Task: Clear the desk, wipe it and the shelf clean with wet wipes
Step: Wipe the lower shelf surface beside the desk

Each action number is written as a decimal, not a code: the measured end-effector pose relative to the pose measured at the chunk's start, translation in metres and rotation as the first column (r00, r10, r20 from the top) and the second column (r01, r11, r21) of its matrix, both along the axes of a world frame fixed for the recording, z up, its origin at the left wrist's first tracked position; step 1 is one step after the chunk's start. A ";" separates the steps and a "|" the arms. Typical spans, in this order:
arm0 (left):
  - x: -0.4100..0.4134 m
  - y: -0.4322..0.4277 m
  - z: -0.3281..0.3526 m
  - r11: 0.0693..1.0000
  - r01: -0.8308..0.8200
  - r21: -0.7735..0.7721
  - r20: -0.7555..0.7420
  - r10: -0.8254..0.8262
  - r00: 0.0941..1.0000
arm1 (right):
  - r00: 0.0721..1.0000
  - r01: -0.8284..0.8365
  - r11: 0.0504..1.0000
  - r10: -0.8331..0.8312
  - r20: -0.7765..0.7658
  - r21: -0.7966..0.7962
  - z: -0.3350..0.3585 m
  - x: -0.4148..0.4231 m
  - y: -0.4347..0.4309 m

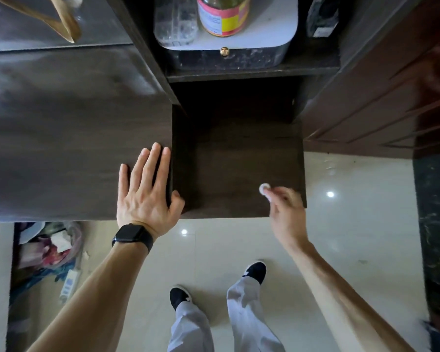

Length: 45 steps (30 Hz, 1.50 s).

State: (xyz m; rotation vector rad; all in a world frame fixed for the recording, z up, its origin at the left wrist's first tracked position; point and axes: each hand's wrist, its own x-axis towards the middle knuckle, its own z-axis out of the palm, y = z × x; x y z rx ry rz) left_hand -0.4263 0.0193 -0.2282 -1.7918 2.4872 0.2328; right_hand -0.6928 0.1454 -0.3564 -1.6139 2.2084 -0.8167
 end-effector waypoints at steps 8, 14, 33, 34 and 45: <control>0.005 0.000 -0.004 1.000 0.016 0.016 0.000 -0.016 1.000 | 0.891 0.453 0.890 -0.451 -0.051 0.039 -0.021 -0.025 0.010; 0.009 0.002 -0.008 0.999 0.036 -0.001 -0.034 -0.036 0.999 | 0.880 0.436 0.899 -0.434 -0.190 -0.035 -0.021 -0.012 0.023; 0.183 -0.035 -0.009 0.964 0.265 0.029 -0.047 -0.264 0.963 | 0.861 0.501 0.865 -0.497 0.102 -0.013 -0.006 0.265 -0.016; 0.186 -0.034 -0.012 0.961 0.277 0.028 -0.043 -0.275 0.960 | 0.807 0.577 0.817 -0.570 0.157 -0.002 -0.007 0.276 -0.021; 0.181 -0.037 -0.019 0.950 0.311 -0.008 -0.026 -0.311 0.950 | 0.816 0.409 0.874 -0.479 0.324 0.262 -0.010 0.368 -0.043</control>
